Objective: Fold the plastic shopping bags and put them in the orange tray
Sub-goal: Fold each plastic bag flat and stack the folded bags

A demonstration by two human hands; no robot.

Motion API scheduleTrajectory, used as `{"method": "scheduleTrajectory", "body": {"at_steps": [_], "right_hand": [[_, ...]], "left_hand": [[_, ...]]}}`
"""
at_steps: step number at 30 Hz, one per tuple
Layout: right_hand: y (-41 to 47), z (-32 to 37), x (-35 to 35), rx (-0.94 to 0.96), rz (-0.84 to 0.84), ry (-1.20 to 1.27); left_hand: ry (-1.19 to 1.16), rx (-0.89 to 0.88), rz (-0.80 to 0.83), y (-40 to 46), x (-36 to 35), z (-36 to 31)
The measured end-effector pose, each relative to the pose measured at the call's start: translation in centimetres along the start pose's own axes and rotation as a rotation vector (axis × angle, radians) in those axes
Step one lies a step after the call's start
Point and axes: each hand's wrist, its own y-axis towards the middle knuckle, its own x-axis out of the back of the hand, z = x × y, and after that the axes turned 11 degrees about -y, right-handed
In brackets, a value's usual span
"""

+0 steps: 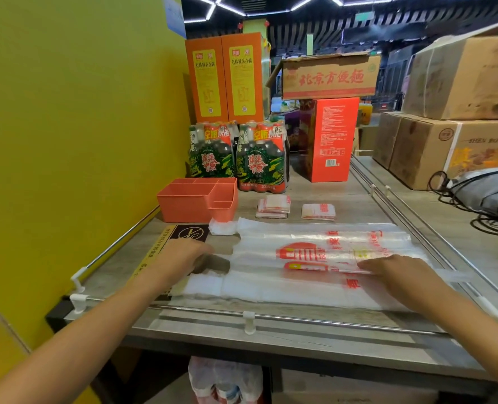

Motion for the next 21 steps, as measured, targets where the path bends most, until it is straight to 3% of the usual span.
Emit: {"method": "scheduleTrajectory", "body": {"at_steps": [6, 10, 21], "right_hand": [[0.5, 2.5, 0.9, 0.223, 0.200, 0.404], [1.2, 3.9, 0.1, 0.233, 0.239, 0.538], [1.0, 4.5, -0.5, 0.194, 0.243, 0.520]], "left_hand": [[-0.092, -0.105, -0.201, 0.4, 0.1, 0.8], [-0.207, -0.126, -0.233, 1.6, 0.7, -0.4], [-0.433, -0.209, 0.075, 6.1, -2.5, -7.0]]}}
